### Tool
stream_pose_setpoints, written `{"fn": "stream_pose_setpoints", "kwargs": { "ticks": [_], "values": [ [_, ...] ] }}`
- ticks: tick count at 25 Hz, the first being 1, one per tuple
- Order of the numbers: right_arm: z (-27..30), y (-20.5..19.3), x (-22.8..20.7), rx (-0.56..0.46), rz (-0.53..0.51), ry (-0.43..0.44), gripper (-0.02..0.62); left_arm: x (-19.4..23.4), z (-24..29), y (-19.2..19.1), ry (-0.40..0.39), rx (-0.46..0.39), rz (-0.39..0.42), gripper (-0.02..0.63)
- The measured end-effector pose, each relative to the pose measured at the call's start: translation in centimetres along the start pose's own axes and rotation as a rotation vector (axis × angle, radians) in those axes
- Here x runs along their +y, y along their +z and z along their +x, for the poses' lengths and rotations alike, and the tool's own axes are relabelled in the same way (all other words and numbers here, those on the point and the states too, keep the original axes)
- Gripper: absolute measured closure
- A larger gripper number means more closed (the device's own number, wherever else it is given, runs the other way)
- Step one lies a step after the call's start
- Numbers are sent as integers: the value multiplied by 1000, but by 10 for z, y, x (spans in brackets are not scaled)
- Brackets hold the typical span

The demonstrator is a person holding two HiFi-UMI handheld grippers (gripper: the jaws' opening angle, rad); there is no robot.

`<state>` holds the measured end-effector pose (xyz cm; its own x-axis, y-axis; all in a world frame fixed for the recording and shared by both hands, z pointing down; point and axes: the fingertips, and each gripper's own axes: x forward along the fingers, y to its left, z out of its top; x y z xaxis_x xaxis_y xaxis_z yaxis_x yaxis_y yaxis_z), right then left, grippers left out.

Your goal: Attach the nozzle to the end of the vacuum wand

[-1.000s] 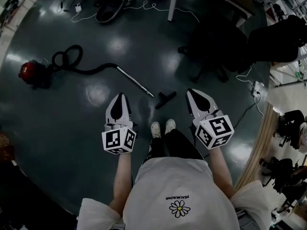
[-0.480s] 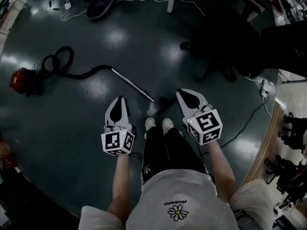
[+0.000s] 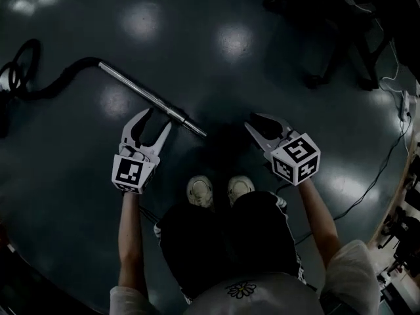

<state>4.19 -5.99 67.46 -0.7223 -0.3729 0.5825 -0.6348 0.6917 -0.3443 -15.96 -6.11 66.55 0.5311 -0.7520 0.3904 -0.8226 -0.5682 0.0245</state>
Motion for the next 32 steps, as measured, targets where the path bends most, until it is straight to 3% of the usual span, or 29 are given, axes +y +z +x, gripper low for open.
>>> {"fn": "stream_pose_setpoints", "kwargs": {
  "ticks": [3, 7, 11, 13, 15, 20, 24, 29, 30, 31, 32],
  "values": [
    [32, -50, -3, 36, 4, 131, 463, -5, 31, -64, -142, 66, 137, 320],
    [52, -99, 6, 179, -162, 176, 397, -13, 36, -129, -261, 261, 394, 275],
    [71, -127, 5, 260, -292, 142, 407, -13, 52, -162, -271, 378, 750, 267],
    [77, -132, 8, 265, -359, 111, 411, -15, 62, -172, -237, 383, 925, 324],
    [84, -132, 14, 263, -395, 96, 405, -16, 69, -180, -240, 382, 1013, 362],
    [102, -122, 16, 320, -437, 126, 408, -12, 94, -169, -281, 369, 986, 370],
    [105, -115, 9, 299, -366, 128, 410, -10, 102, -154, -320, 382, 955, 379],
    [105, -118, 7, 316, -404, 110, 410, -5, 92, -145, -294, 342, 908, 398],
    [104, -119, 7, 322, -410, 108, 410, -4, 91, -136, -267, 296, 869, 418],
    [104, -119, 6, 329, -414, 104, 410, -2, 90, -123, -230, 236, 814, 544],
    [103, -119, 6, 332, -415, 102, 410, 1, 90, -111, -195, 189, 767, 603]
  ]
}}
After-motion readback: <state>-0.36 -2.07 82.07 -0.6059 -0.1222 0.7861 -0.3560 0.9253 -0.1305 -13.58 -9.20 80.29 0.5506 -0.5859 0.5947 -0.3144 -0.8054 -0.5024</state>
